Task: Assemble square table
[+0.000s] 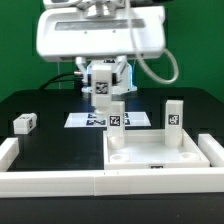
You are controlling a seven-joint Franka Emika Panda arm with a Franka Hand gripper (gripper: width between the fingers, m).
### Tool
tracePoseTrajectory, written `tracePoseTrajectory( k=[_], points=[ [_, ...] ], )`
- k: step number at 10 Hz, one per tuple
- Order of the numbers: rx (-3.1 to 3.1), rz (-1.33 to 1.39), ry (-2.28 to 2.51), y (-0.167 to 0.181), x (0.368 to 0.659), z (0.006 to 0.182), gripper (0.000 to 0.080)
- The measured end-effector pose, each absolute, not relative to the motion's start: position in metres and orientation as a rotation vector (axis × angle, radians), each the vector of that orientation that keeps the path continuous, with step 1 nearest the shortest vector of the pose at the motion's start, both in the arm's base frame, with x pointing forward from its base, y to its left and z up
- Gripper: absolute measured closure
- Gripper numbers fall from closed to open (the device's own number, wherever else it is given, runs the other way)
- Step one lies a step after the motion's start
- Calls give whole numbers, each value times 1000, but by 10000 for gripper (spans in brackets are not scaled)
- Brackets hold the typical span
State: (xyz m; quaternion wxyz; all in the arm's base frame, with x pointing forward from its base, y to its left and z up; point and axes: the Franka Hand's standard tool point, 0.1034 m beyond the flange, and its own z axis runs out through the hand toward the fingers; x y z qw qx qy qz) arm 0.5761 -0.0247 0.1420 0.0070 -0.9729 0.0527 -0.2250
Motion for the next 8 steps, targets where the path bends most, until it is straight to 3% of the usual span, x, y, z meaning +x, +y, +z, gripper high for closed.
tracePoseTrajectory(
  k=[2,8],
  points=[
    [-3005,-710,241,3,587,136,509],
    [-3010,-742,233,8,582,131,509]
  ],
)
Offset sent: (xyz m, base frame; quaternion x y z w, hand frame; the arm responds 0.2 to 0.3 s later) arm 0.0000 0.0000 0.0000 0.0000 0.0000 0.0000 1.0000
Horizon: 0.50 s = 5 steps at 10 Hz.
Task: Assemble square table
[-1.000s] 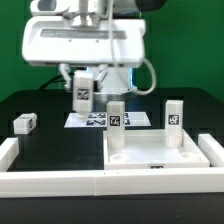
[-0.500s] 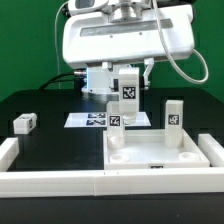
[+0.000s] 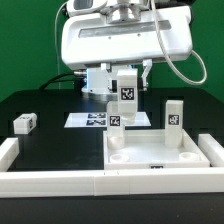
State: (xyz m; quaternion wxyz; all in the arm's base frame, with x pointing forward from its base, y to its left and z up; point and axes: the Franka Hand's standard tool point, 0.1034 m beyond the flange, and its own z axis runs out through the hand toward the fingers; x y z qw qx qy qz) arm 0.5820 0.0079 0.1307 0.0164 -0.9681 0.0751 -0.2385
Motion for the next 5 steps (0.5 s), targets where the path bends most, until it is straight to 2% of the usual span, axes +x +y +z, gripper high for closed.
tracePoseTrajectory(
  k=[3,5],
  points=[
    [-2985,-742,210,38,594,128,509],
    [-2982,-776,170,59,600,117,509]
  ],
)
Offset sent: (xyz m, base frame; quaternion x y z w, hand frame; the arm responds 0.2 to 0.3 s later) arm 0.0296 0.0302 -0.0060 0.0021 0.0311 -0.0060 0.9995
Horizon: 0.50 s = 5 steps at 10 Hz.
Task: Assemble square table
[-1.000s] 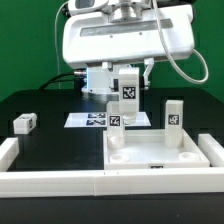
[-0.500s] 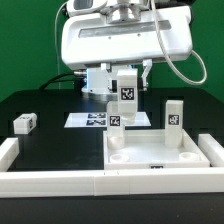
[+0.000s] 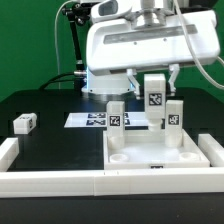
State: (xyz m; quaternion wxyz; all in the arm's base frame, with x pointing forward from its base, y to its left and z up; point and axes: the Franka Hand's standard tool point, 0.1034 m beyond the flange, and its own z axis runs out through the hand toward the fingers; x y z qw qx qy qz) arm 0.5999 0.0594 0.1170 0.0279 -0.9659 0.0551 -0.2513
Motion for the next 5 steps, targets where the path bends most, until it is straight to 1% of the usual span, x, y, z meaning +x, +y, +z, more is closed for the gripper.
tracePoseTrajectory(
  k=[2,3,5],
  points=[
    [-2986,-800,112,81,599,102,509],
    [-2982,-794,107,89,598,101,509],
    [-2985,-792,109,87,598,100,509]
  ],
)
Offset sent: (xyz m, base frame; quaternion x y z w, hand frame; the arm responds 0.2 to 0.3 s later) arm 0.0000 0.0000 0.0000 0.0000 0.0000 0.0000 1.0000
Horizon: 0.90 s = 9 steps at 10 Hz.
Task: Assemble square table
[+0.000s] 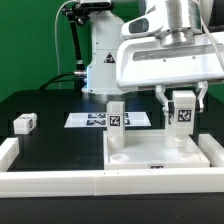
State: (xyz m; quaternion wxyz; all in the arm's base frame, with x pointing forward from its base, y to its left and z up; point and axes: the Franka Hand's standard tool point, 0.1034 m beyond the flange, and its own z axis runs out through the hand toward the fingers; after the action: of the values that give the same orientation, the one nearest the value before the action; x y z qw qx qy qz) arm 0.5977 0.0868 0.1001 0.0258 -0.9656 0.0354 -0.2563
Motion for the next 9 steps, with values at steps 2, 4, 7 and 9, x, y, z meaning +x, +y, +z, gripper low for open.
tracePoseTrajectory(
  k=[2,4,7,9],
  points=[
    [-2985,-791,108,87,597,100,509],
    [-2990,-802,101,88,597,91,509],
    [-2989,-804,100,89,604,86,509],
    [-2988,-807,98,91,604,86,509]
  ],
)
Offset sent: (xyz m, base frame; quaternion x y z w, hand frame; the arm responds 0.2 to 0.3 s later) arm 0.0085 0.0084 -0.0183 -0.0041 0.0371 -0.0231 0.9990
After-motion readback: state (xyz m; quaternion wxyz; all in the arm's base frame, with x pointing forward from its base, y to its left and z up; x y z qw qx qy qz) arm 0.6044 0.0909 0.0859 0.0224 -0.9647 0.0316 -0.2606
